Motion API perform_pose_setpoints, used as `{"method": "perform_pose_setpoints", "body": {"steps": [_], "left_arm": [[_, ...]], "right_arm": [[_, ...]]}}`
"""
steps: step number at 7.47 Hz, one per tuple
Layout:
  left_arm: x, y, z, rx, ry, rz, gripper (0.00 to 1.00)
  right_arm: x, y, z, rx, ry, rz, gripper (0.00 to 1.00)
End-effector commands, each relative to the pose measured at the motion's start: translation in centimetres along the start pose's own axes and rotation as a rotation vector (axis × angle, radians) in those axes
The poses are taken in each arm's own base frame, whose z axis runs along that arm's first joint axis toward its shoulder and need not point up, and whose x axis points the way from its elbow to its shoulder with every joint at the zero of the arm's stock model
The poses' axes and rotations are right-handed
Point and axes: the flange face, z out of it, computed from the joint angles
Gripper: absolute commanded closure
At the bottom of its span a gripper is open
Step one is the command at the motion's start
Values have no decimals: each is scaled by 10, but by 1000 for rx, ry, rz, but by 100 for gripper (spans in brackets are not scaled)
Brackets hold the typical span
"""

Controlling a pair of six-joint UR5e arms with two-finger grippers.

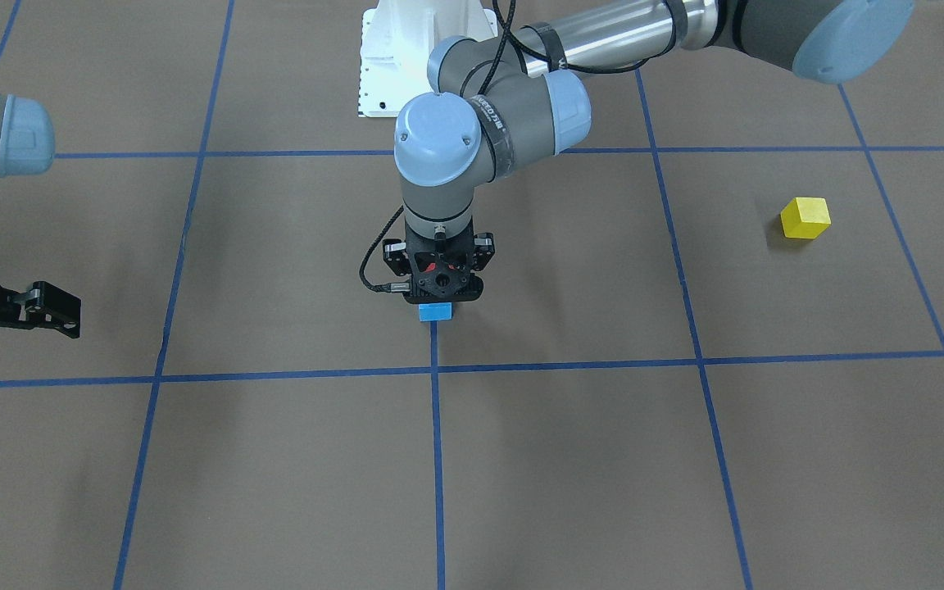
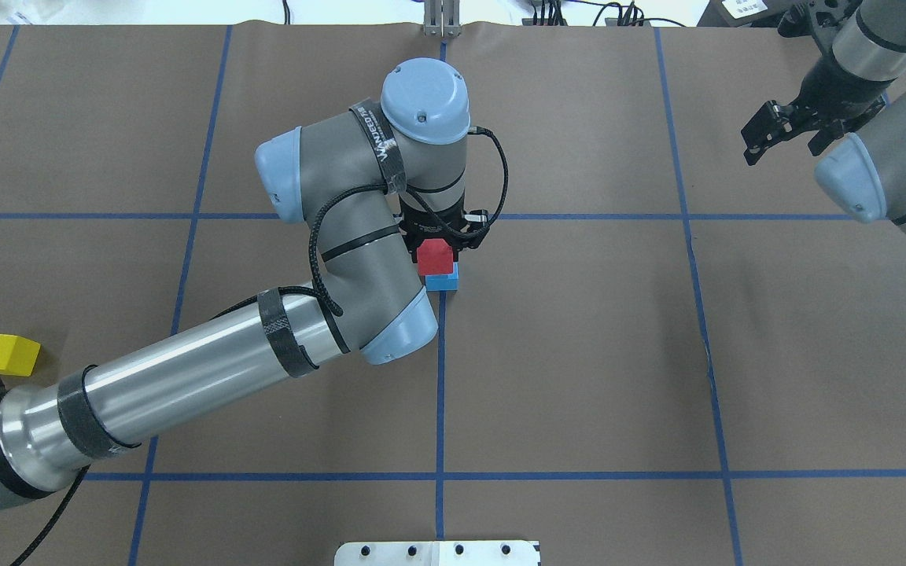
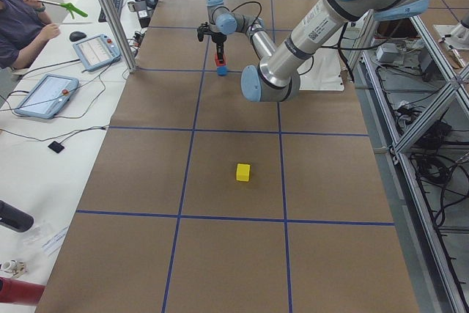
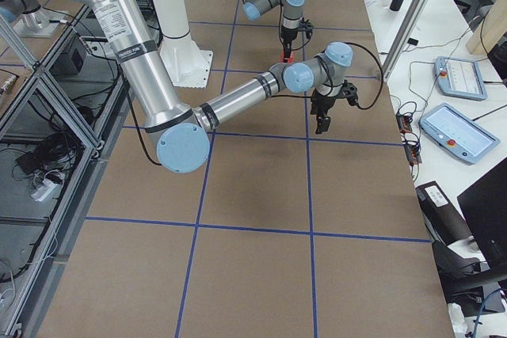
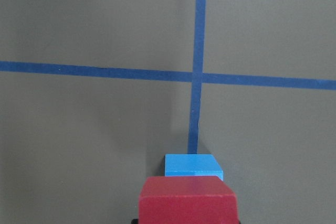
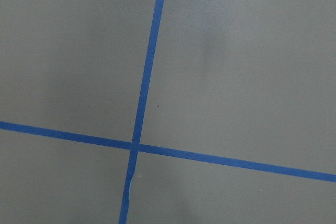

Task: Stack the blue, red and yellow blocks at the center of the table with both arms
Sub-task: 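Carry the red cube with the left gripper above the blue cube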

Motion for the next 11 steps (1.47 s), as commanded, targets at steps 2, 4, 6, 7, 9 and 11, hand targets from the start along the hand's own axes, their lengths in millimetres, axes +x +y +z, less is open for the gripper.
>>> {"method": "perform_pose_setpoints", "body": {"steps": [2,4,6,7,9,11], "left_arm": [[4,2,7,5,5,12,100],[6,2,3,7,10,15,100],[7,2,3,8,11,14,100],[6,2,4,7,9,14,100],[6,2,3,13,20,20,2],[5,3,4,18,33,17,0]], "right_arm": [[-2,0,-1,2,0,1,1],[-1,0,0,1,0,2,1],[-2,-1,-2,4,-1,1,1],[-2,-1,-2,3,-2,0,1],[-2,-1,-2,3,-2,0,1],[-1,-1,-3,4,-2,1,1]]}}
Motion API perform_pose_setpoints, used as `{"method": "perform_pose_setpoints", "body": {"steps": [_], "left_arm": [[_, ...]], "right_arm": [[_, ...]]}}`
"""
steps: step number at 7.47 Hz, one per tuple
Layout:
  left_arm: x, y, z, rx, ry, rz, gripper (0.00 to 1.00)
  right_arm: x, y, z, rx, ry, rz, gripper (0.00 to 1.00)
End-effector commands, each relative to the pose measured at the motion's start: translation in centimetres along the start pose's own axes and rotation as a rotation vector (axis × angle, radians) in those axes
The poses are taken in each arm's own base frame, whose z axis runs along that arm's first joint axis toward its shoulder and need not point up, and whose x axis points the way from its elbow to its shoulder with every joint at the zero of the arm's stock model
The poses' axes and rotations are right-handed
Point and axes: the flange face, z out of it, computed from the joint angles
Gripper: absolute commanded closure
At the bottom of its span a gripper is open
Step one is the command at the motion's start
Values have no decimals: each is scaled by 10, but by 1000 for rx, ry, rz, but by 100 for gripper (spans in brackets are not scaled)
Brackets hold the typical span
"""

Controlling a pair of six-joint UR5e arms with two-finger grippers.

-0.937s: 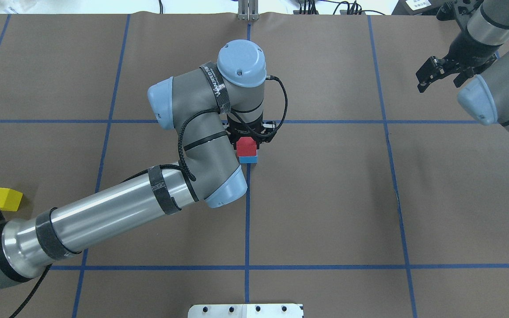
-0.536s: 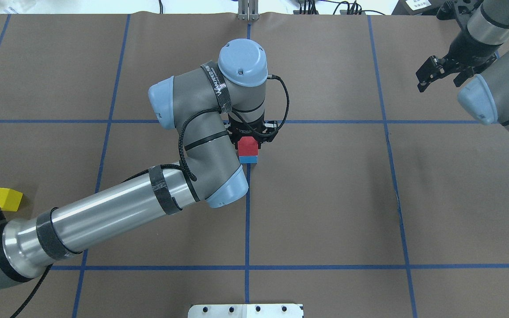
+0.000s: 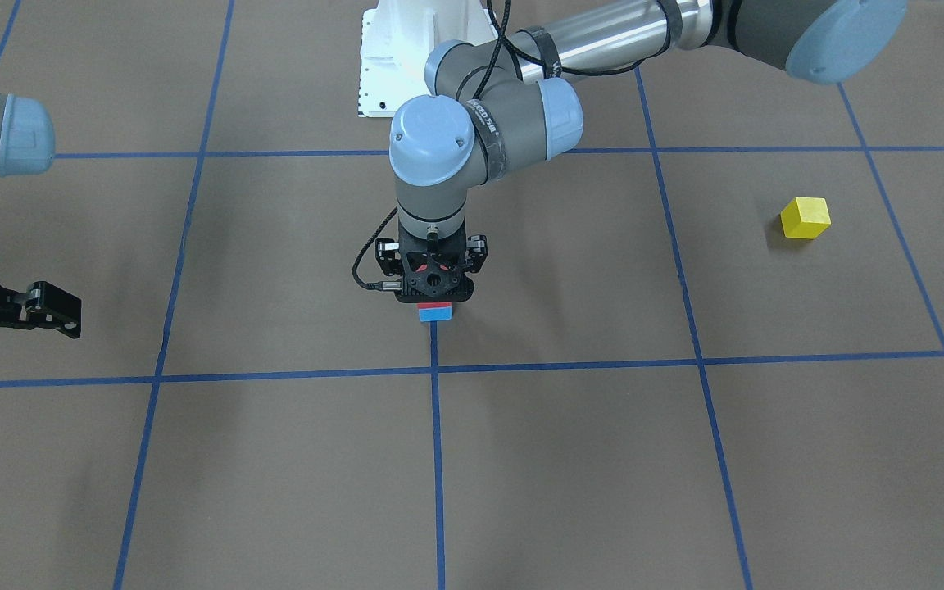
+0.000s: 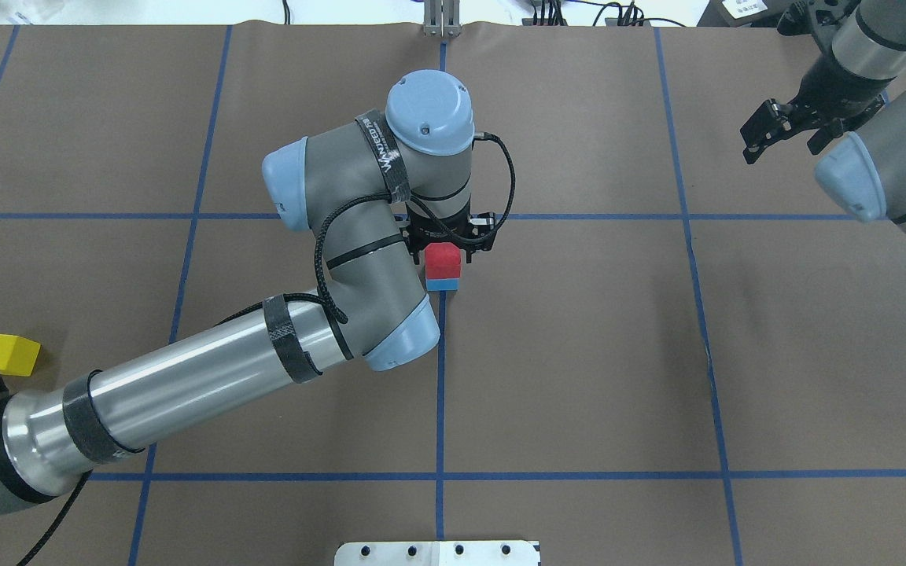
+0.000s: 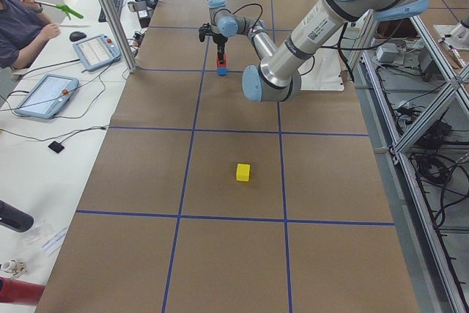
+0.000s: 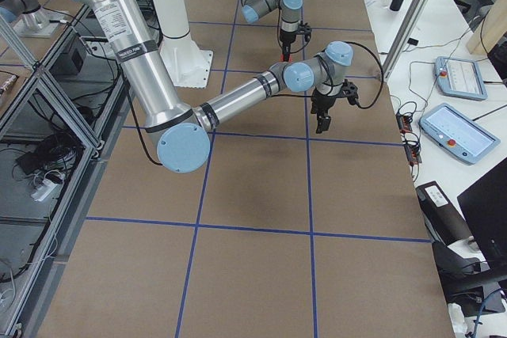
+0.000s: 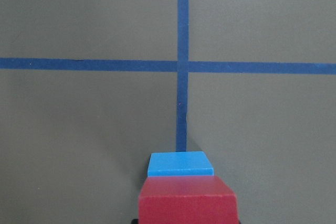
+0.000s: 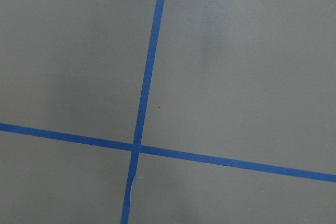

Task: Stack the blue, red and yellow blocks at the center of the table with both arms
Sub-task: 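Set the red cube on the blue cube and open the left gripper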

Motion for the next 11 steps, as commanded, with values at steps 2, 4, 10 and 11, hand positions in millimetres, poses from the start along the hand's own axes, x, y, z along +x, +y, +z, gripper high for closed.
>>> {"method": "perform_pose_setpoints", "body": {"steps": [2,4,10,11], "left_arm": [[1,0,-6,8,13,2,0],[-29,-11,-69,49,20,-30,0],[-443,56,-125,84,-132,239,0],[-514,73,-116,93,-92,248,0]], "right_arm": [[2,-1,-2,3,-1,2,1],[7,-3,-9,11,-9,11,1],[12,-3,-11,14,-7,14,1],[12,-3,-11,14,-7,15,1]]}}
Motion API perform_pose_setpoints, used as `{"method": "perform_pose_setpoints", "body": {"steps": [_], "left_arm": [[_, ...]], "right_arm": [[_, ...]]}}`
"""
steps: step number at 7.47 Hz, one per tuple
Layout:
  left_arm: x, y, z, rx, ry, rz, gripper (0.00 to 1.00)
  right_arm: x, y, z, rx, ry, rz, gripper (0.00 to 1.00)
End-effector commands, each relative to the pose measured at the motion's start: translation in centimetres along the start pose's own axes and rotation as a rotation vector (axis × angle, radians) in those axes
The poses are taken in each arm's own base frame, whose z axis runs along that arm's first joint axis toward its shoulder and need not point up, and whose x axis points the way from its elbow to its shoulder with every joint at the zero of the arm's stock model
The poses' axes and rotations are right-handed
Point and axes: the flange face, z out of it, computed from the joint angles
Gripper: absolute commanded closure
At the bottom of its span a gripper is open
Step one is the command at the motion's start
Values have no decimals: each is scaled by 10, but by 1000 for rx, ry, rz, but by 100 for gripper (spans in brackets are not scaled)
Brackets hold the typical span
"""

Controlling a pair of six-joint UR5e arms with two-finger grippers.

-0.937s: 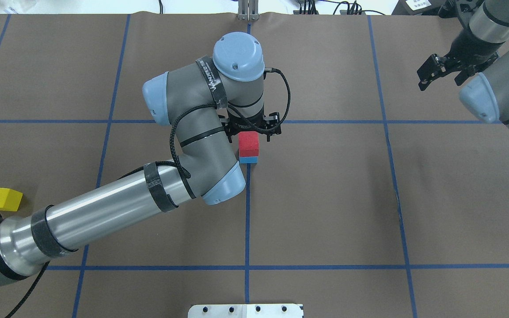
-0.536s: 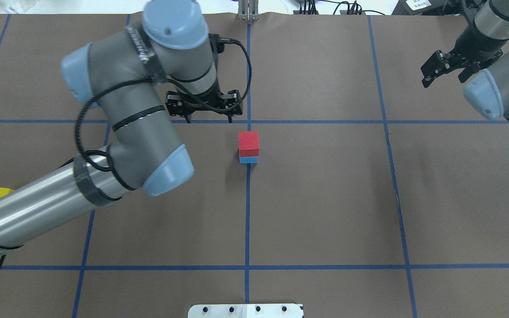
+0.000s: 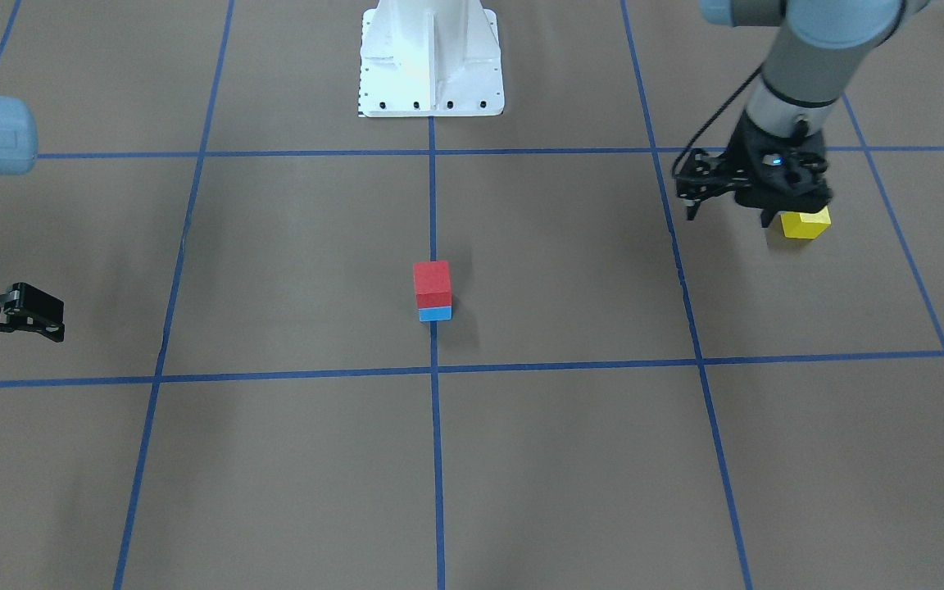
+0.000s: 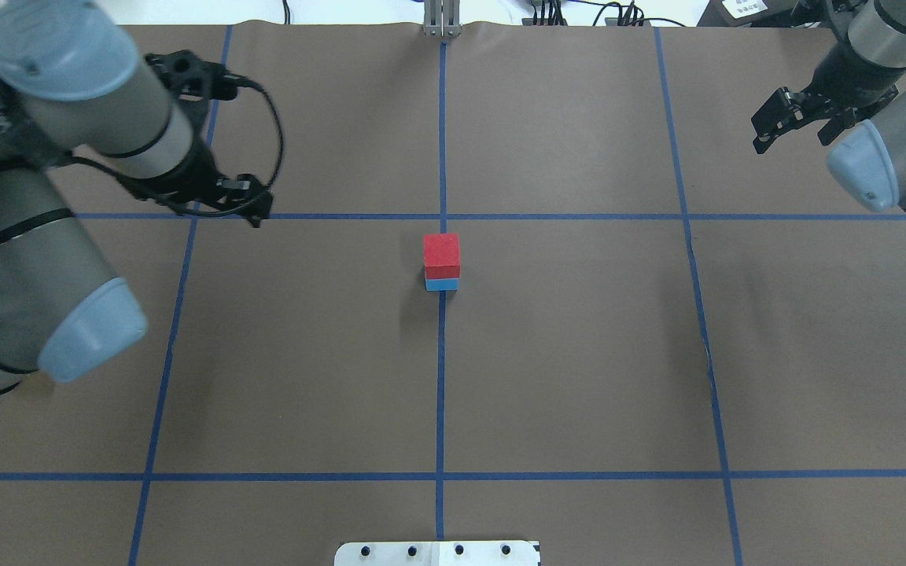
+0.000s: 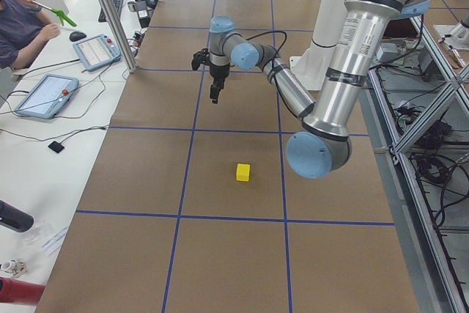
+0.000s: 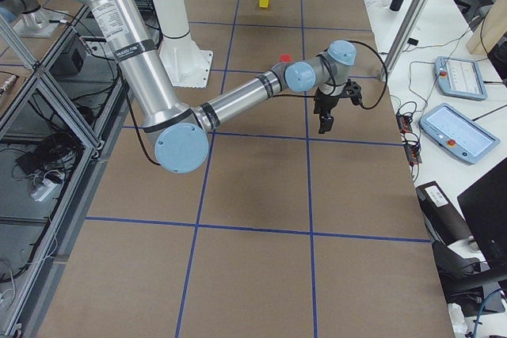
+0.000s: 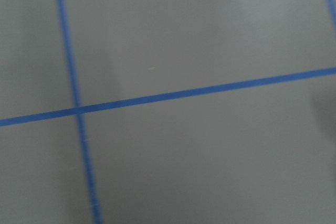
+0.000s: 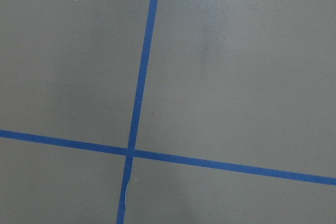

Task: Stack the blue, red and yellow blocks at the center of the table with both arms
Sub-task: 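Set the red cube on the blue cube and open the left gripper, then move the left gripper down onto the yellow block and grasp it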

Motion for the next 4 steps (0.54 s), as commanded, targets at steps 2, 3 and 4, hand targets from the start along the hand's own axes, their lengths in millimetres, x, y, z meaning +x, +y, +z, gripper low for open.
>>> {"method": "perform_pose_setpoints", "body": {"steps": [2,3,4], "left_arm": [[-161,100,70,12,26,8,0],[-182,107,95,17,30,5,0],[-191,108,110,-2,21,-5,0]], "right_arm": [[-1,0,0,1,1,3,1],[-1,0,0,1,1,3,1],[-1,0,0,2,0,2,1]]}}
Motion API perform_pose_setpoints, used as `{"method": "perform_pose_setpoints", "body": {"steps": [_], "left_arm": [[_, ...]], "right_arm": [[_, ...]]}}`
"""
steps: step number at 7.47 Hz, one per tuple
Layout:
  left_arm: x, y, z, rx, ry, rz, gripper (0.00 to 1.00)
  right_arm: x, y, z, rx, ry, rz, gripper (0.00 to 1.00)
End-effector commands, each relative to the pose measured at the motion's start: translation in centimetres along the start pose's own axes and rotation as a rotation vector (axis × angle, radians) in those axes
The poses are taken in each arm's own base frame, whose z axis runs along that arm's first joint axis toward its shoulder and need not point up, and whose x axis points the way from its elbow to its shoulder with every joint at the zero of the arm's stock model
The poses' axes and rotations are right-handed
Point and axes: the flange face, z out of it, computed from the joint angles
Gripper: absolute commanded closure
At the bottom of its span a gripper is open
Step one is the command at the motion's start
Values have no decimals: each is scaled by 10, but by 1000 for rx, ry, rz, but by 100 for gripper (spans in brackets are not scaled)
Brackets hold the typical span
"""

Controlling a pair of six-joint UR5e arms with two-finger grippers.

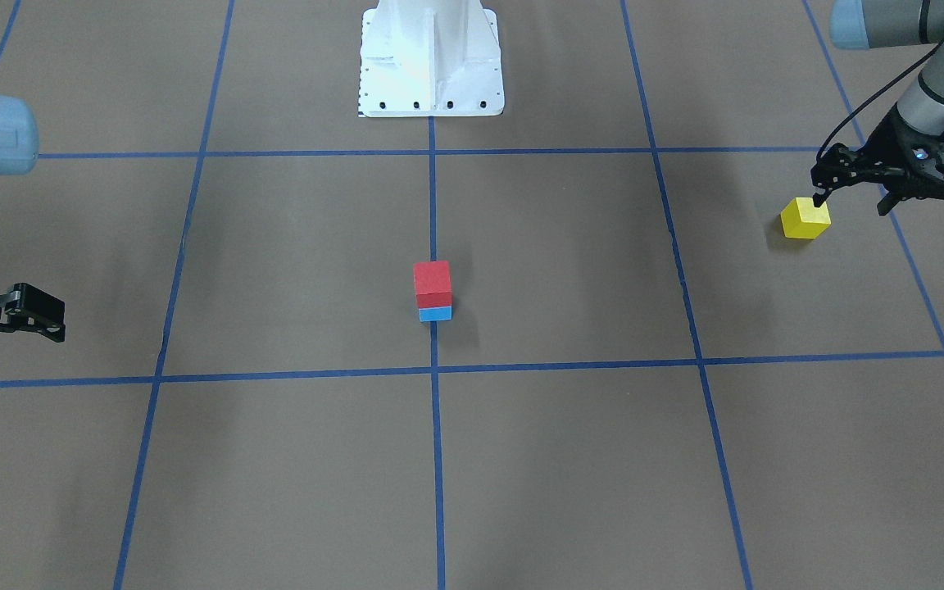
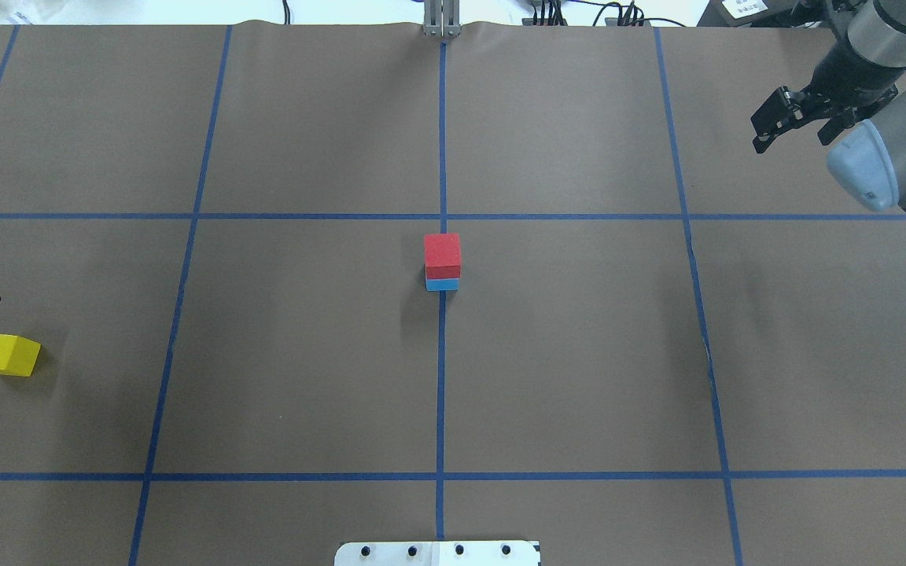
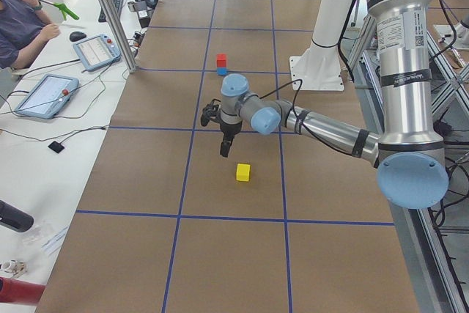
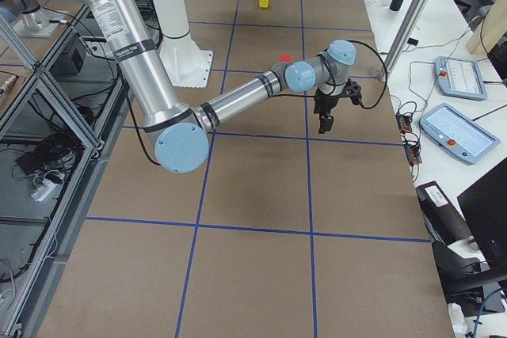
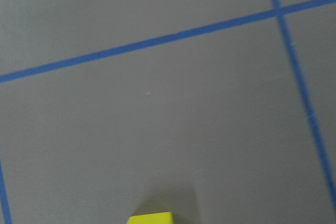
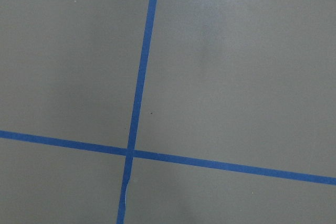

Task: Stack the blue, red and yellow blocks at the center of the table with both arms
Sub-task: 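Move the left gripper down onto the yellow block and grasp it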

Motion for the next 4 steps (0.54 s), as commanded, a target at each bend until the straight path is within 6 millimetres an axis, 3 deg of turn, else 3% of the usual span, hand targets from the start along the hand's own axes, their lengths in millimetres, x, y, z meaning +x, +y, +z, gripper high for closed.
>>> {"method": "perform_pose_setpoints", "body": {"steps": [1,4], "left_arm": [[-23,10,27,-15,-6,-30,0],[-12,4,25,-9,9,-96,0]], "right_arm": [[0,0,0,1,0,-1,1],[0,0,0,2,1,-1,1]]}}
